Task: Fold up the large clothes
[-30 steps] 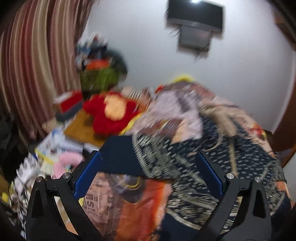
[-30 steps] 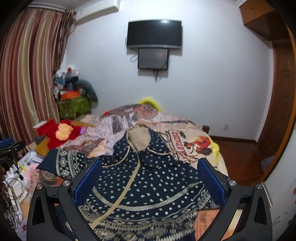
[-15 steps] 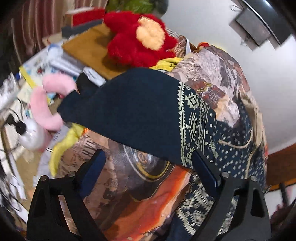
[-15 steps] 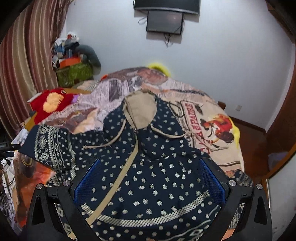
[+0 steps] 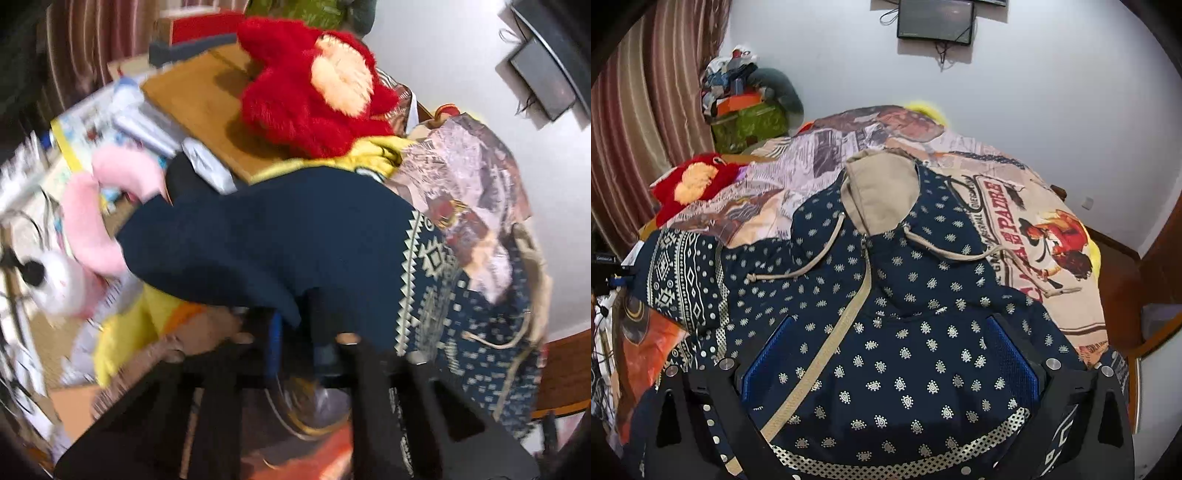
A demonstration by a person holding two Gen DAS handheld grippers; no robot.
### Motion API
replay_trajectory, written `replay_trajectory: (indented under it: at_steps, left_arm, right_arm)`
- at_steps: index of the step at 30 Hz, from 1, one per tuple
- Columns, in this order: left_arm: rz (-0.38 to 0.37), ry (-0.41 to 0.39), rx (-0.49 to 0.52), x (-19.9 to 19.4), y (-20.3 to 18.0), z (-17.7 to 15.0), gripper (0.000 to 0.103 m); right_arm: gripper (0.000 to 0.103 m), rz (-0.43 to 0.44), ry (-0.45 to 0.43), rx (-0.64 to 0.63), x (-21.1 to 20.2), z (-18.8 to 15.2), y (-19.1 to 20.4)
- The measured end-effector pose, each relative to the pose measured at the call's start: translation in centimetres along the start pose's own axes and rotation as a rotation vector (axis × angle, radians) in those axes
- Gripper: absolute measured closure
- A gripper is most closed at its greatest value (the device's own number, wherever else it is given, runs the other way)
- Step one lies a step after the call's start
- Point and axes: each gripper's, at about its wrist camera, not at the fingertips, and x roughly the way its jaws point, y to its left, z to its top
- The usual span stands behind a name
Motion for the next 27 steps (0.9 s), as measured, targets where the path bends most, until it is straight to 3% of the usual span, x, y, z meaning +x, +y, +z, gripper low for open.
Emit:
replay_trajectory:
  at_steps: [3, 8, 16, 22, 27]
  left_arm:
    - [0.074, -0.067, 0.083, -0.9, -1.7, 0.1, 0.101]
    - [0.077, -0.176, 0.222, -4.7, -6.0, 0.0, 0.101]
    - [-0.103, -0.319, 0.465, -12.0, -17.2, -1.4, 0.101]
    - [-0.215, -0.305, 0.648, -12.3, -26.4, -5.7, 0.101]
    - [-0.260, -0.169, 0.766, -8.0, -30.8, -11.6, 0.101]
  right_arm:
    - [0.003, 0.017, 0.014, 0.010, 0.2, -0.3, -0.3]
    - [0.003, 0.019, 0.008, 0.013, -0.6, -0.2, -0.8]
    - [0.003, 0.017, -0.009, 0.045, -3.2, -0.2, -2.9]
    - [0.003, 0.001, -0.032, 0.075, -5.8, -0.5, -5.4]
    - [0.003, -0.019, -0.033, 0.092, -7.8, -1.3, -7.5]
